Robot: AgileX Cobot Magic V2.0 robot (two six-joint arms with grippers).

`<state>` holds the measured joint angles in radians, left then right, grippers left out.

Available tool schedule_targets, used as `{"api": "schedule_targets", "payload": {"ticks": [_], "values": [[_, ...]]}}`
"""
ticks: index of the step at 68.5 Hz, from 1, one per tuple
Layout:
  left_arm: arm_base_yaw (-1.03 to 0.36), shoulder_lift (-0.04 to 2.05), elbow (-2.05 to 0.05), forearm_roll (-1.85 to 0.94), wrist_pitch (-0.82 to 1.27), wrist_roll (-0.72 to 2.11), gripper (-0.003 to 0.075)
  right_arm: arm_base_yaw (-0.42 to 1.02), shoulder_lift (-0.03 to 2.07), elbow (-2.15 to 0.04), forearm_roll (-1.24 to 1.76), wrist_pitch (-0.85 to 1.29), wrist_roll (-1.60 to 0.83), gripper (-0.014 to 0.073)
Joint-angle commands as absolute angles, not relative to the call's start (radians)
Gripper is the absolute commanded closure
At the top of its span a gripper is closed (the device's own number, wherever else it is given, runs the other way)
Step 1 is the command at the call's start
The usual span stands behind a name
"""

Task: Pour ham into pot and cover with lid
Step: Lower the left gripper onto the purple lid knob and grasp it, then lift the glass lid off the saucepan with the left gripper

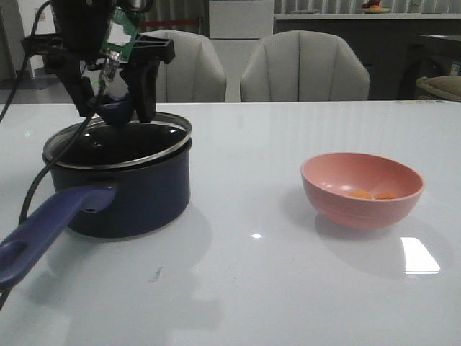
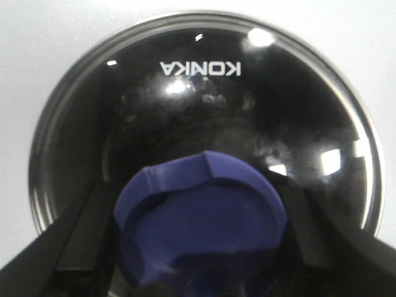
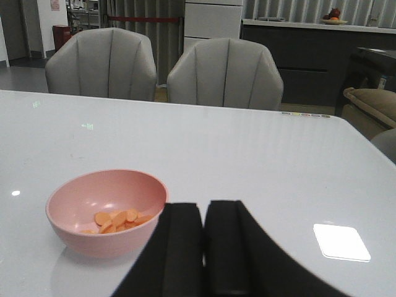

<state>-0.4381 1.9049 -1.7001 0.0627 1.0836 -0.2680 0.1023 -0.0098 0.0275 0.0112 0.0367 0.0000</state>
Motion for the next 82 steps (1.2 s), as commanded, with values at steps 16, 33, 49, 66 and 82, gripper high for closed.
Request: {"api": "schedule_targets", "payload": {"ticks": [16, 33, 49, 66, 82], "values": [[-0.399, 1.678, -1.668, 0.226, 1.045, -0.279, 0.0475, 0.095, -0.031, 0.022, 0.0, -0.052, 0.0, 0.0448], [-0.216, 1.54, -1.416, 0.205, 0.93, -0.273, 0.0475, 0.095, -0.031, 0.022, 0.0, -0.052, 0.0, 0.0448], [-0.019, 1.498, -1.211, 0.187, 0.815, -0.271, 0.0475, 0.095, -0.031, 0.022, 0.0, -0.052, 0.0, 0.0448], [0.079, 1.555, -1.073, 0.156, 0.665, -0.271, 0.0475, 0.095, -0.031, 0.022, 0.0, -0.052, 0.0, 0.0448], [0.081, 1.646, -1.071, 0.152, 0.656, -0.271, 0.0475, 0.095, -0.031, 0.022, 0.0, -0.052, 0.0, 0.0448]]}}
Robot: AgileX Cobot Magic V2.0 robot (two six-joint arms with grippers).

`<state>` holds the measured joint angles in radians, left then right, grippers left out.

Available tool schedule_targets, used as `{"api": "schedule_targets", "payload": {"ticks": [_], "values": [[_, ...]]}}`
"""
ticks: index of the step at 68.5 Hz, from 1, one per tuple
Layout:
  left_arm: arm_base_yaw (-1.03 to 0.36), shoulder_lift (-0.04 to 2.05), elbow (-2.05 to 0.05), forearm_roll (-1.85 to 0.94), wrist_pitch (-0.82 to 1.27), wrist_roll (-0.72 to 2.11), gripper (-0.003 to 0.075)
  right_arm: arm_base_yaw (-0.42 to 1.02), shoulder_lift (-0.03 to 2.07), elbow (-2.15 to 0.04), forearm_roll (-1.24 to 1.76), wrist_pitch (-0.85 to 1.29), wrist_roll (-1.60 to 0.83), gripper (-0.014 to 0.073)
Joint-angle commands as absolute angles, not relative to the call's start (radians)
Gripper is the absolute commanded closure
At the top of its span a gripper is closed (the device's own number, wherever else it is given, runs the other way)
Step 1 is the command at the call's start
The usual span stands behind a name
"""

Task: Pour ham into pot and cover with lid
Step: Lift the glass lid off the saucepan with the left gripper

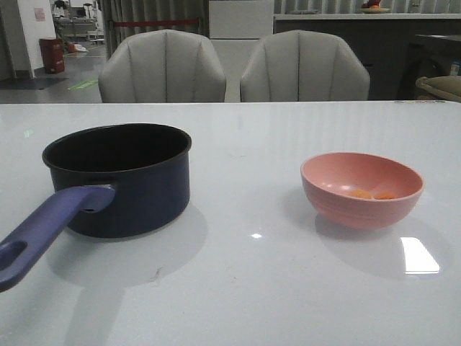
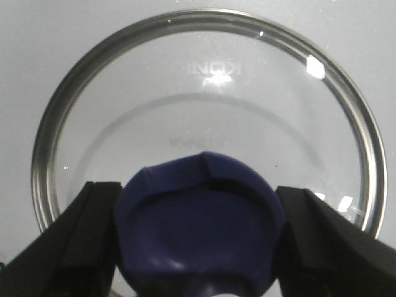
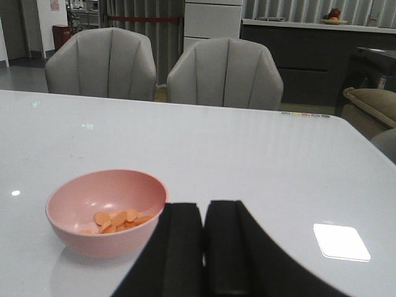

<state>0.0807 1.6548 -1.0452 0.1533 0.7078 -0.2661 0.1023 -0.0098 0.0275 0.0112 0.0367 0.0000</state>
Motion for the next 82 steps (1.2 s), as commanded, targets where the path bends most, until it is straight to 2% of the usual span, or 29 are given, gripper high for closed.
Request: {"api": "schedule_targets", "payload": {"ticks": [1, 21, 41, 46, 64, 82], "values": [[0.081, 1.65, -1.071, 0.152, 0.656, -0.271, 0.0475, 0.095, -0.031, 0.022, 0.0, -0.052, 0.0, 0.0448], [0.075, 1.707, -1.073, 0.152, 0.645, -0.23, 0.0461, 0.095, -0.031, 0.022, 0.0, -0.052, 0.0, 0.0448], [0.044, 1.712, -1.094, 0.216, 0.648, -0.221, 0.0173, 0.095, -0.031, 0.022, 0.0, -0.052, 0.0, 0.0448], [0.035, 1.712, -1.118, 0.223, 0.671, -0.221, 0.0143, 0.095, -0.031, 0.022, 0.0, -0.052, 0.0, 0.0448], [-0.014, 1.681, -1.199, 0.223, 0.769, -0.221, 0.0156, 0.095, -0.031, 0.022, 0.0, -0.052, 0.0, 0.0448], [-0.139, 1.494, -1.186, 0.222, 0.744, -0.221, 0.0156, 0.095, -0.031, 0.022, 0.0, -0.052, 0.0, 0.0448]]}}
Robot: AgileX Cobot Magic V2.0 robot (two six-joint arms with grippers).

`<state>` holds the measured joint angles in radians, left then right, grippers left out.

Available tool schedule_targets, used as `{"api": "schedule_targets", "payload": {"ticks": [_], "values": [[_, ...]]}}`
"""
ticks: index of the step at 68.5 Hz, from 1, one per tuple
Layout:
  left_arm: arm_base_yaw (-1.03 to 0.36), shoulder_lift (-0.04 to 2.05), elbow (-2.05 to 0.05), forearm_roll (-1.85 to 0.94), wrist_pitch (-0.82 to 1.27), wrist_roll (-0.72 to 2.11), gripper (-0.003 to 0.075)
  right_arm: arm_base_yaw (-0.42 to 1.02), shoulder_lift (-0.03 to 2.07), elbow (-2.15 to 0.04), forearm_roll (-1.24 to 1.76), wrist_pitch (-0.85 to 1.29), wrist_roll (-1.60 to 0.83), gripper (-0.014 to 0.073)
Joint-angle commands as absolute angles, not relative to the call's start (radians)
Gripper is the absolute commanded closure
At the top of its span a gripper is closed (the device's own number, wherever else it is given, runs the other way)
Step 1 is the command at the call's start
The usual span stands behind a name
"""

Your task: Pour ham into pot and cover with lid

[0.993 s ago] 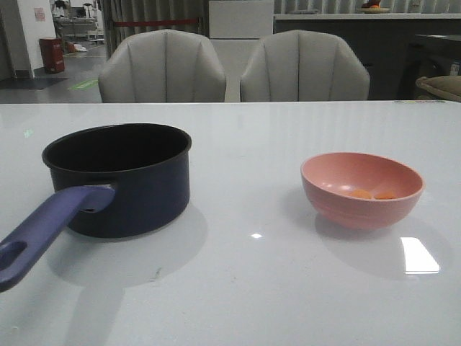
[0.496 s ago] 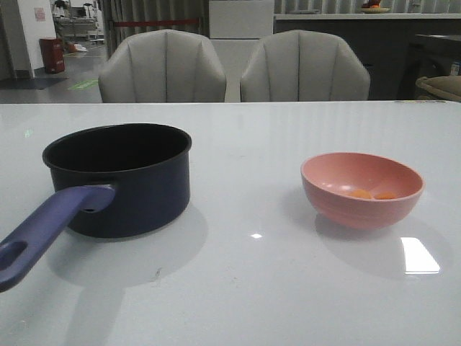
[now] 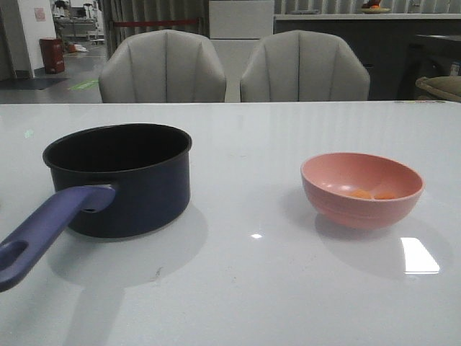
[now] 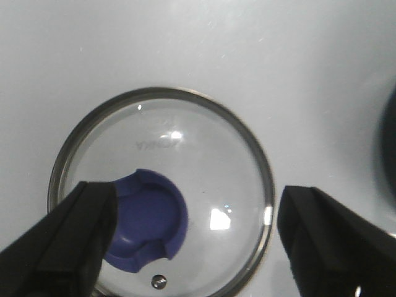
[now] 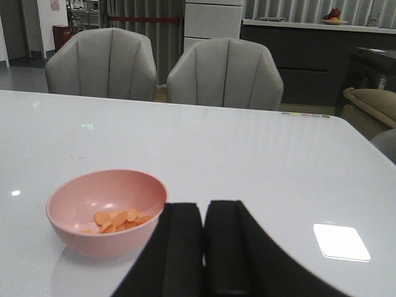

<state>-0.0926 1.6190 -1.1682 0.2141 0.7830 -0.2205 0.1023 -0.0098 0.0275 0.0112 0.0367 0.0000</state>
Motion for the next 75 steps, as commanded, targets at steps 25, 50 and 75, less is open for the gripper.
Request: {"api": "schedule_targets", "payload": {"ticks": [25, 50, 75], "values": [[-0.238, 1.083, -1.003, 0.138, 0.594, -0.221, 0.0156, 0.095, -0.031, 0.022, 0.0, -0.052, 0.0, 0.0448], [-0.265, 0.626, -0.692, 0.076, 0.338, -0.221, 0.0156, 0.095, -0.03, 0.022, 0.0, -0.052, 0.0, 0.0448], [-0.337, 0.194, -0.428, 0.076, 0.294, -0.221, 0.0156, 0.095, -0.03, 0.022, 0.0, -0.052, 0.0, 0.0448]]}}
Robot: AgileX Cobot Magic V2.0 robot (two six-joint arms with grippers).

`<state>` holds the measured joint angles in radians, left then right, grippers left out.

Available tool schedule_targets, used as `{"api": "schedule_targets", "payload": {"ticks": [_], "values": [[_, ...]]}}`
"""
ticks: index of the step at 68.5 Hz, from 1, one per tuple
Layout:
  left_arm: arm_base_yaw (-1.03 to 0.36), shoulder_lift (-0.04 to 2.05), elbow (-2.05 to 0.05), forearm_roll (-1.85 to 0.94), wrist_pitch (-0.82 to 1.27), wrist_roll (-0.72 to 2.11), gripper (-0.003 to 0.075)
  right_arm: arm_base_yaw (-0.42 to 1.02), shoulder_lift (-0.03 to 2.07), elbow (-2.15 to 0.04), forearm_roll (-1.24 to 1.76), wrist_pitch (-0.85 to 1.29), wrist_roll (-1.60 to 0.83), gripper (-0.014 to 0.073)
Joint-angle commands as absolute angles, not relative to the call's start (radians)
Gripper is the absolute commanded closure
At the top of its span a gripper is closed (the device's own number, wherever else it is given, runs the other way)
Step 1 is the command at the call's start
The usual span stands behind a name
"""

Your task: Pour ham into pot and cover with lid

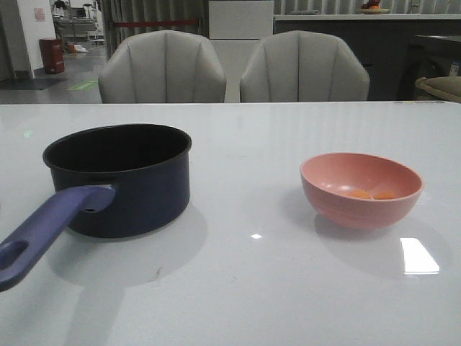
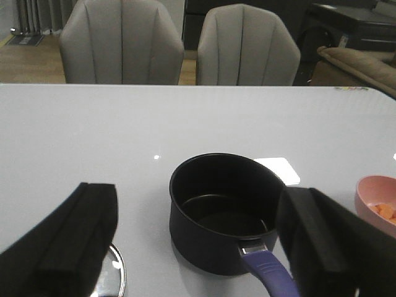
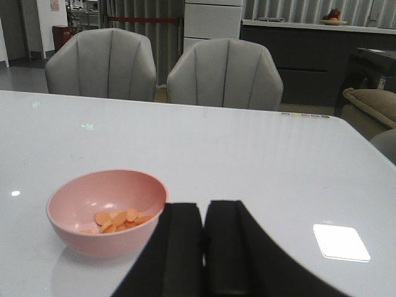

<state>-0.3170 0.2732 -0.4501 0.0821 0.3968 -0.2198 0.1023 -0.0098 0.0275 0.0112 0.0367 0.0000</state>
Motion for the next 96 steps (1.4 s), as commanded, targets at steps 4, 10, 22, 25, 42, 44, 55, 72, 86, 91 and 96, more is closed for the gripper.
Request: {"api": "schedule_targets", "payload": {"ticks": [4, 10, 22, 25, 42, 44, 55, 72, 86, 91, 96], "values": [[-0.342, 0.151, -0.4, 0.076, 0.294, -0.221, 0.0156, 0.095, -0.03, 0.022, 0.0, -0.052, 0.0, 0.0448], [-0.343, 0.107, -0.372, 0.076, 0.292, -0.221, 0.0156, 0.095, -0.03, 0.022, 0.0, -0.052, 0.0, 0.0448], [-0.368, 0.095, -0.356, 0.076, 0.291, -0.221, 0.0156, 0.095, -0.03, 0.022, 0.0, -0.067, 0.0, 0.0448], [-0.372, 0.095, -0.356, 0.076, 0.291, -0.221, 0.0156, 0.095, -0.03, 0.022, 0.0, -0.083, 0.0, 0.0448], [-0.379, 0.095, -0.356, 0.076, 0.277, -0.221, 0.0156, 0.103, 0.049, -0.105, 0.02, 0.0, 0.026, 0.0448], [-0.379, 0.095, -0.356, 0.076, 0.277, -0.221, 0.0156, 0.103, 0.078, -0.133, 0.02, 0.032, 0.026, 0.0448], [-0.379, 0.095, -0.355, 0.076, 0.287, -0.221, 0.0156, 0.103, 0.233, -0.274, 0.02, 0.152, 0.026, 0.0448], [-0.379, 0.095, -0.353, 0.076, 0.294, -0.221, 0.0156, 0.103, 0.315, -0.291, 0.021, 0.104, 0.026, 0.0448], [-0.379, 0.095, -0.353, 0.076, 0.294, -0.221, 0.0156, 0.103, 0.478, -0.353, 0.022, 0.112, 0.026, 0.0361], [-0.379, 0.095, -0.353, 0.076, 0.294, -0.221, 0.0156, 0.103, 0.571, -0.404, 0.035, 0.125, 0.027, 0.0262], [-0.379, 0.095, -0.353, 0.076, 0.294, -0.221, 0.0156, 0.109, 0.681, -0.46, 0.069, 0.135, 0.027, 0.0188]]}}
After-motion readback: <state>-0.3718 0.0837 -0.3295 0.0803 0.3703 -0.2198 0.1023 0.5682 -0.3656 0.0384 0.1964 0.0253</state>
